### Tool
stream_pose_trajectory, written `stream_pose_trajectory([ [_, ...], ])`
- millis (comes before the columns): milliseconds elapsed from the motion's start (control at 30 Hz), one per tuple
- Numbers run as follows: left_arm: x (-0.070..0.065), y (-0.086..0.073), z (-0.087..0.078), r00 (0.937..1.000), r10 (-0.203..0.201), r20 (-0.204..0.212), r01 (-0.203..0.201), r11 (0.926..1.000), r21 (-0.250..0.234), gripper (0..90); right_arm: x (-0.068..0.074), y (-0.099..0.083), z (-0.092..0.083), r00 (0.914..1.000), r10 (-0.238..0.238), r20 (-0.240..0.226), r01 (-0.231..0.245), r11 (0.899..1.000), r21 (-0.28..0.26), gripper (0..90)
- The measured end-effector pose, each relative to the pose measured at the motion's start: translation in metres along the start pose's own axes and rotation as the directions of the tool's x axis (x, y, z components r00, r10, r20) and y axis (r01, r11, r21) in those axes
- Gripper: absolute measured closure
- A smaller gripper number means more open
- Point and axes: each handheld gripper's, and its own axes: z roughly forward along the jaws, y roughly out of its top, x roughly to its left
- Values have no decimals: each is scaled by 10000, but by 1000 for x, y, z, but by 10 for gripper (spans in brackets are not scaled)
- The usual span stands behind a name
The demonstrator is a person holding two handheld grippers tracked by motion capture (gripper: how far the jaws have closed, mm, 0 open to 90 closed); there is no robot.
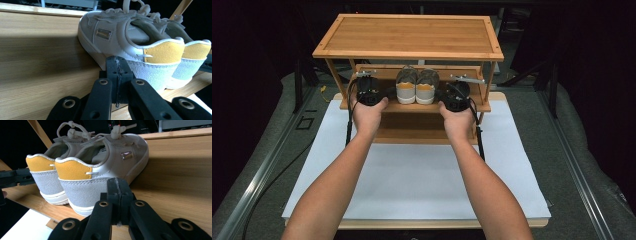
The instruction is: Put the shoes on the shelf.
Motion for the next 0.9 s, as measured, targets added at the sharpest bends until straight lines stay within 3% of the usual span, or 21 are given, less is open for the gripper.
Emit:
stream_pose_trajectory([
  [100, 0, 0, 2, 9999, 67, -86, -67, 10000, 70, 899, -1, 1, 2, 10000, -11, -75, 12, 9998, 183, 900],
  [167, 0, -1, 2, 10000, 59, -75, -59, 10000, 54, 899, 0, 1, 3, 9998, -98, 173, 95, 9998, 178, 900],
  [233, 1, -1, 3, 10000, -16, 0, 16, 10000, 41, 899, -2, 0, 3, 10000, -12, -16, 12, 9998, 190, 900],
  [333, 2, -2, 4, 10000, -8, -44, 8, 10000, 27, 898, -1, 0, 4, 9998, -3, 194, 2, 10000, 63, 900],
  [567, 3, -1, 4, 10000, -47, -20, 47, 9999, 101, 898, -1, -1, 3, 9999, -23, 104, 22, 10000, 95, 900],
  [633, 3, -1, 3, 10000, -55, -51, 55, 9999, 86, 897, 0, -3, 4, 9998, -40, 184, 43, 9998, -188, 900],
  [733, 3, -2, 0, 9999, -84, 115, 84, 9999, 74, 896, 0, -4, 0, 9998, -162, 82, 162, 9998, 81, 900],
  [900, 2, -4, -9, 9996, 29, 288, -27, 10000, -79, 895, 2, -2, -9, 9998, -188, -32, 187, 9998, -100, 900],
])
